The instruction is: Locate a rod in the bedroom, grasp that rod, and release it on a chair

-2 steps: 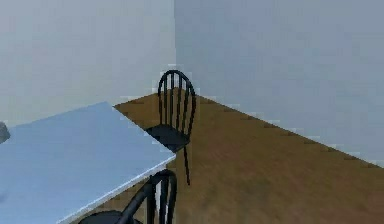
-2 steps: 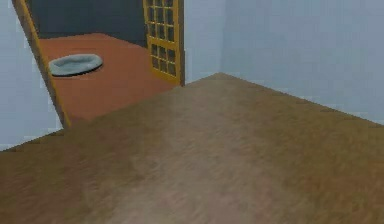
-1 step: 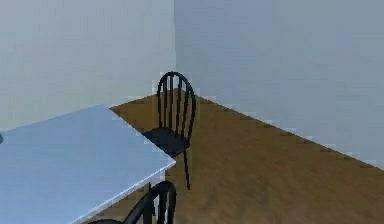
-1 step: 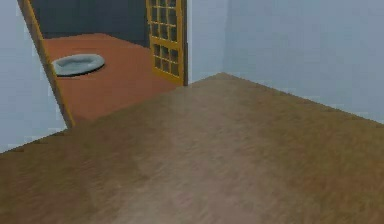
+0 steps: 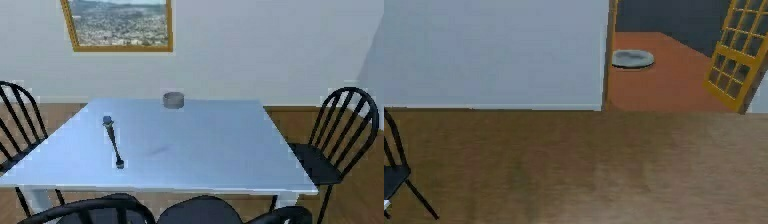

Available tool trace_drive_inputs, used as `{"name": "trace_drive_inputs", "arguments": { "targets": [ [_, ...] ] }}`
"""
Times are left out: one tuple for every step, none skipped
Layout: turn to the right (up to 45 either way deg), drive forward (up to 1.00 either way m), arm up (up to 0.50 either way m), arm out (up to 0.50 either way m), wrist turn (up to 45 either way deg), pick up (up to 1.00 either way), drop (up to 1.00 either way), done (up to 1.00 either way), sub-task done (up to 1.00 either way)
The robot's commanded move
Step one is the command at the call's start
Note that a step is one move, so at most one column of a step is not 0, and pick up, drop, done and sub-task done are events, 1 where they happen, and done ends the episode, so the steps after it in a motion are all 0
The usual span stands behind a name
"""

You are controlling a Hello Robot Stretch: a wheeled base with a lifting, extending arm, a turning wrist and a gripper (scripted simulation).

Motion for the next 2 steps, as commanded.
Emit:
{"name": "trace_drive_inputs", "arguments": {
  "targets": [
    [-45.0, 0.0, 0.0, 0.0, 0.0, 0.0, 0.0, 0.0, 0.0],
    [-45.0, 0.0, 0.0, 0.0, 0.0, 0.0, 0.0, 0.0, 0.0]
  ]
}}
